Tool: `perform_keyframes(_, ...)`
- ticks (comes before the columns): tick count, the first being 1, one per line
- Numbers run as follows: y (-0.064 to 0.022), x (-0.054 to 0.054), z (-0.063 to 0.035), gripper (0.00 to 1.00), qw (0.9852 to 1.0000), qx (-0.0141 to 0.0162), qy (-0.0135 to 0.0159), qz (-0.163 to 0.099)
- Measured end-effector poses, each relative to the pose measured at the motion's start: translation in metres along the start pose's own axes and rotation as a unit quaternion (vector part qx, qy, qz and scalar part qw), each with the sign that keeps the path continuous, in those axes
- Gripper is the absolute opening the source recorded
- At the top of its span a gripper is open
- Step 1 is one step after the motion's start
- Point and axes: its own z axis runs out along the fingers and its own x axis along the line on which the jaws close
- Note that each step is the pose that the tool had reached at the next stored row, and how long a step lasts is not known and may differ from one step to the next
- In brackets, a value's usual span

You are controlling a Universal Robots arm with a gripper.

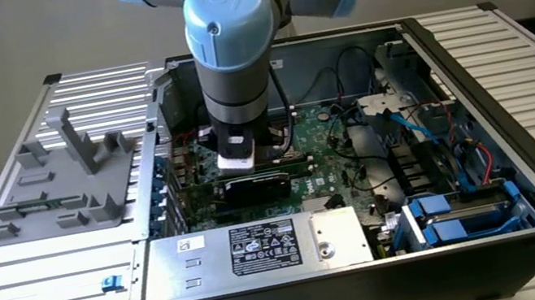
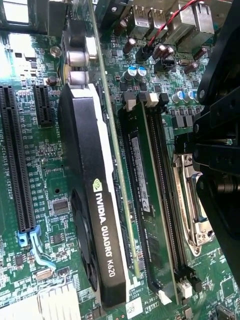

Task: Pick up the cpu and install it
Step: 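Install the second cpu locking lever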

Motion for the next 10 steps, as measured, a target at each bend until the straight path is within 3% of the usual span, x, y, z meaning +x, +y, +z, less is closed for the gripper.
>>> perform_keyframes(10,-0.0011,-0.0001,0.0039,0.11,1.0,-0.0001,0.0,0.0)
